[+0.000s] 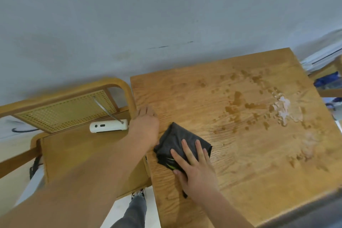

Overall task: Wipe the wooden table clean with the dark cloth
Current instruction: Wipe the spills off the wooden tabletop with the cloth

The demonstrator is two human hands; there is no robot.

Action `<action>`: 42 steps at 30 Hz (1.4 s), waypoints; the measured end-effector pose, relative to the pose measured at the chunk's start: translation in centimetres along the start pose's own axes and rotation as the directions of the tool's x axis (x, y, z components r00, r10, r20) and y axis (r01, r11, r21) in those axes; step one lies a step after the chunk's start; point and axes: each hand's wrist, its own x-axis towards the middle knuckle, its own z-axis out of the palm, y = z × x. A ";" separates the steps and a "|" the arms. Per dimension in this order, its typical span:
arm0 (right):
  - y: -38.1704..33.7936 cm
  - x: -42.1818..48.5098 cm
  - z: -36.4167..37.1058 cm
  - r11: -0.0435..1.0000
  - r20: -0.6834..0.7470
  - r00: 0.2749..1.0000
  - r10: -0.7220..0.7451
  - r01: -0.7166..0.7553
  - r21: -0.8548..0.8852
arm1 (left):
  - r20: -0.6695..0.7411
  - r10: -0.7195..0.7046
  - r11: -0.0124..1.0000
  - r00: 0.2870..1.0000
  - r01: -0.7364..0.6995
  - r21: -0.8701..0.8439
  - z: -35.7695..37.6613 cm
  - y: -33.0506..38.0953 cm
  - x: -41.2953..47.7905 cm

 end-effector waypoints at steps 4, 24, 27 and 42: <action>2.8 5.0 -3.5 1.000 -0.008 1.000 -0.017 0.017 -0.013 | 0.099 0.072 0.996 0.992 -0.066 -0.061 0.9 -1.4 -0.2; -0.7 2.8 -1.5 1.000 0.016 1.000 0.025 -0.025 -0.010 | 0.125 0.104 0.994 0.987 -0.106 0.009 0.8 -3.1 -0.1; 1.1 7.1 -4.6 0.999 0.037 0.999 -0.030 0.031 -0.020 | 0.089 0.089 0.994 0.992 -0.095 0.062 0.3 -2.5 0.4; 4.3 26.4 -16.1 0.995 0.048 0.999 -0.004 0.009 -0.096 | 0.152 0.053 0.998 0.987 -0.059 0.037 0.6 -1.0 0.6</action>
